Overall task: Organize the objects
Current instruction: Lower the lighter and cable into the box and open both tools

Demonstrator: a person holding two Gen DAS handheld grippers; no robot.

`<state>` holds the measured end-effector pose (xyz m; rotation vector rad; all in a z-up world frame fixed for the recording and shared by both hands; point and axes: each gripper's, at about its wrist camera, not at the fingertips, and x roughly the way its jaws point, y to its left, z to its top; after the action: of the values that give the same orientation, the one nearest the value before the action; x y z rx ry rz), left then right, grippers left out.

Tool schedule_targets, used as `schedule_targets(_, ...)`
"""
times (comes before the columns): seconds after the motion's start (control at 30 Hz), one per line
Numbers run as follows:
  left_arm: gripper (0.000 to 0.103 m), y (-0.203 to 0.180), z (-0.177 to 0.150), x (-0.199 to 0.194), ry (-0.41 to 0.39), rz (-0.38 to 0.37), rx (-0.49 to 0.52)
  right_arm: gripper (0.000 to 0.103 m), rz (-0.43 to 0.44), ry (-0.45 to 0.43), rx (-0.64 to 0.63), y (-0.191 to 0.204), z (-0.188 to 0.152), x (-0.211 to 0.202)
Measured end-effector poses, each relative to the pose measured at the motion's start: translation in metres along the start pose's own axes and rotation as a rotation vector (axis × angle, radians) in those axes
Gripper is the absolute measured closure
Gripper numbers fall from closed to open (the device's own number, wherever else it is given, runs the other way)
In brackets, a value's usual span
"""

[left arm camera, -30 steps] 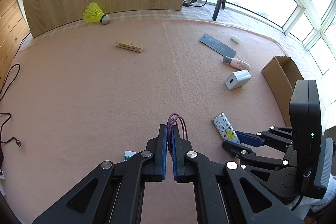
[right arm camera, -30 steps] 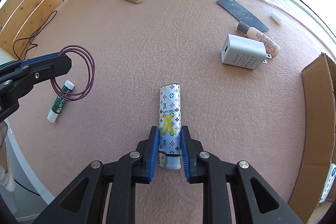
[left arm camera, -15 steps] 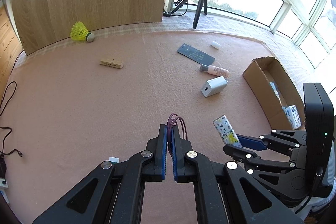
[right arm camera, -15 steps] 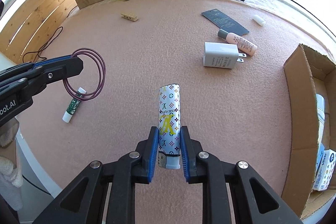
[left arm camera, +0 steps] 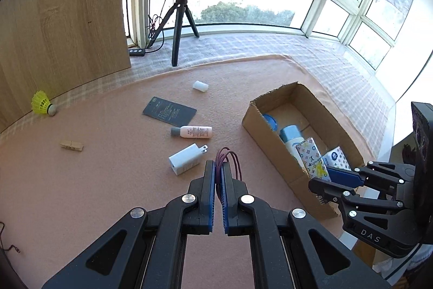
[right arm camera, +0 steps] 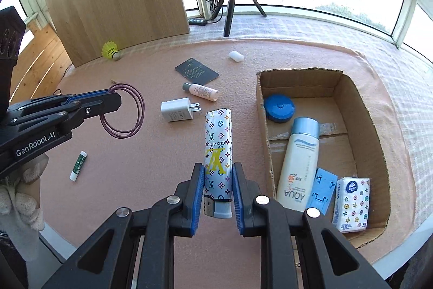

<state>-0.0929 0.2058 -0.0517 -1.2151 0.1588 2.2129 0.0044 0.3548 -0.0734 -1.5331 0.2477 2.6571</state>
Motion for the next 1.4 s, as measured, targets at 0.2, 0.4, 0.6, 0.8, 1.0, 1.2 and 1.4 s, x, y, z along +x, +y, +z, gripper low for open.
schedule_targets(0.2, 0.099, -0.055, 0.029, 0.028, -0.001, -0.054, 0.067, 0.084, -0.068, -0.020, 0.080, -0.060, -0.003, -0.009)
schedule_targets(0.4, 0.099, -0.100, 0.050, 0.060, 0.011, -0.082, 0.112, 0.084, -0.103, -0.022, 0.131, -0.102, -0.004, -0.009)
schedule_targets(0.6, 0.099, -0.126, 0.059, 0.091, 0.042, -0.083, 0.136, 0.084, -0.109, -0.016, 0.156, -0.123, -0.003, -0.002)
schedule_targets(0.8, 0.099, -0.137, 0.063, 0.109, 0.059, -0.072, 0.151, 0.084, -0.107, -0.001, 0.165, -0.131, -0.004, 0.006)
schedule_targets(1.0, 0.074, -0.138, 0.064, 0.113, 0.074, -0.068, 0.162, 0.069, -0.109, 0.003, 0.141, -0.128, -0.003, 0.008)
schedule_targets(1.2, 0.061, -0.127, 0.062, 0.103, 0.055, -0.050, 0.157, 0.051, -0.125, -0.012, 0.142, -0.124, -0.002, 0.006)
schedule_targets(1.4, 0.061, -0.106, 0.056, 0.091, 0.049, -0.027, 0.122, 0.051, -0.121, -0.020, 0.134, -0.113, 0.002, 0.006)
